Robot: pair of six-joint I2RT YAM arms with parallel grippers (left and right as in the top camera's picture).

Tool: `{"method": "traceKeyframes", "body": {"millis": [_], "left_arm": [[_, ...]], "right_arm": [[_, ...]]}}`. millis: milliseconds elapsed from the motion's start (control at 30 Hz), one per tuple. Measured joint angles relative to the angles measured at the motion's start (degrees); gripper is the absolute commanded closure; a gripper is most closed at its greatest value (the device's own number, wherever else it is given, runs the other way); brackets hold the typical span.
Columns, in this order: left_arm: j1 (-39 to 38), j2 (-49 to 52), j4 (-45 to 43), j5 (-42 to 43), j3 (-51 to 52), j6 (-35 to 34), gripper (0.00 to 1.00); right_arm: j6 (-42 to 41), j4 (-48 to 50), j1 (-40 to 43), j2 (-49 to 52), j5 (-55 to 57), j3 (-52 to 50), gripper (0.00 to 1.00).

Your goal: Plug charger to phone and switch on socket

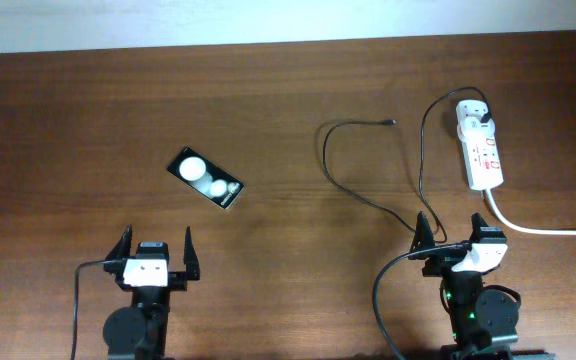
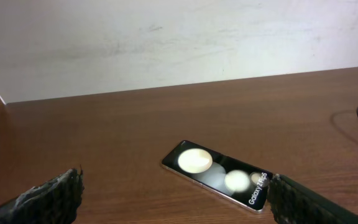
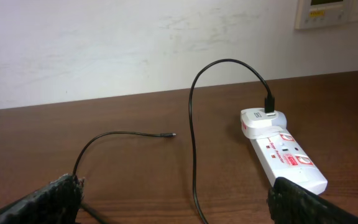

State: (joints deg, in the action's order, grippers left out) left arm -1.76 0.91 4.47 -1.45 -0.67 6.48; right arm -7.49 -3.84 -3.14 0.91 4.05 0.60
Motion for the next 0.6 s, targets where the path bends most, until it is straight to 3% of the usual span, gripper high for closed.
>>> {"method": "traceKeyframes", "body": {"millis": [233,433,600], "left_arm": [[0.00,0.00,0.46,1.11,-0.15,-0.02,0.01],[0.00,0.07,11.78,4.22,-9.18,-0.13,0.01],[0.00,3.65,15.93,4.55,-15.56,-3.10,0.01]], "right_arm": [[0.02,0.00,0.00,0.00,0.00,0.00,0.01],[-0.02,0.00,0.00,0.00,0.00,0.02,0.01],[-0.02,0.00,0.00,0.00,0.00,0.00,0.01]]}}
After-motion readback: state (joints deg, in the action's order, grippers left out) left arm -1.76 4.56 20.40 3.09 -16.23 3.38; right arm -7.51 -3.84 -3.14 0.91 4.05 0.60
